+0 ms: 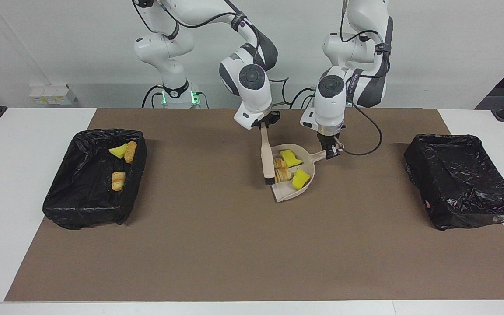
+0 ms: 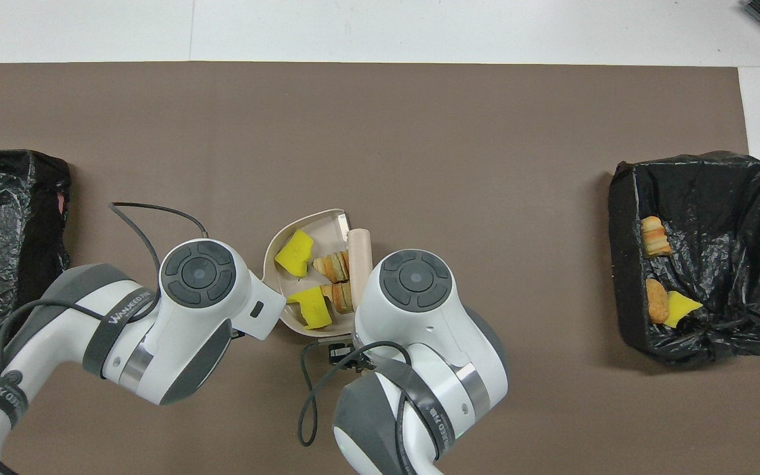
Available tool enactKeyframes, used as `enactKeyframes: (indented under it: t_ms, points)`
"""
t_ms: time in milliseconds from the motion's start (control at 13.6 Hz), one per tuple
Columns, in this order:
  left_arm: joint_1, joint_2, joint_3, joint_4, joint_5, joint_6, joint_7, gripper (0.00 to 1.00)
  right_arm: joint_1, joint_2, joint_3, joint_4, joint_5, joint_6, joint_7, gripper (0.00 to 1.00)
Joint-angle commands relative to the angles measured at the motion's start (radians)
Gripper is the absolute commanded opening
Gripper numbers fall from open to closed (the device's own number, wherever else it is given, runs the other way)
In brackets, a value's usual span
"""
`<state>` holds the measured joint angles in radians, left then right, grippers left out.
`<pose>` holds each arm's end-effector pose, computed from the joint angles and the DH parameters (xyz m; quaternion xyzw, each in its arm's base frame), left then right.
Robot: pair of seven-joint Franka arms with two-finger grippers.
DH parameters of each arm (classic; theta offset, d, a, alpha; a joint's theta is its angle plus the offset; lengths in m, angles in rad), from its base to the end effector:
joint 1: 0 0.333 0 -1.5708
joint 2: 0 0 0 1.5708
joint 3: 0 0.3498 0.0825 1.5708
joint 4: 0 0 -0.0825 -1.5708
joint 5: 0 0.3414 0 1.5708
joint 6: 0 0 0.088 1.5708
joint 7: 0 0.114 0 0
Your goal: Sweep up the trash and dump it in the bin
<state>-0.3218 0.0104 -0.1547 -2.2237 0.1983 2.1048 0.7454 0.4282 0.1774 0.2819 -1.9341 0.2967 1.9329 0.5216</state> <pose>0.4306 -0.2103 0.4132 -0.7814 0.6154 0.0745 0.0717 0.4041 0.3667 0.4375 -0.9833 -0.0287 0.1612 0.0789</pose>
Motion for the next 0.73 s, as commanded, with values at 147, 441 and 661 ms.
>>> enactKeyframes:
  t_ms: [147, 441, 661]
  points:
    - [0.091, -0.036, 0.006, -0.013, -0.003, -0.015, -0.072, 0.0, -0.016, -0.093, -0.004, -0.005, 0.002, -0.035, 0.003, 0.0]
    - [0.257, -0.116, 0.018, 0.042, -0.117, -0.15, -0.133, 0.0, 0.01, -0.192, 0.003, -0.123, -0.048, -0.023, 0.037, 0.0]
    - [0.348, -0.132, 0.047, 0.168, -0.117, -0.307, -0.126, 0.0, 0.075, -0.239, 0.003, -0.198, -0.044, 0.015, 0.098, 0.0]
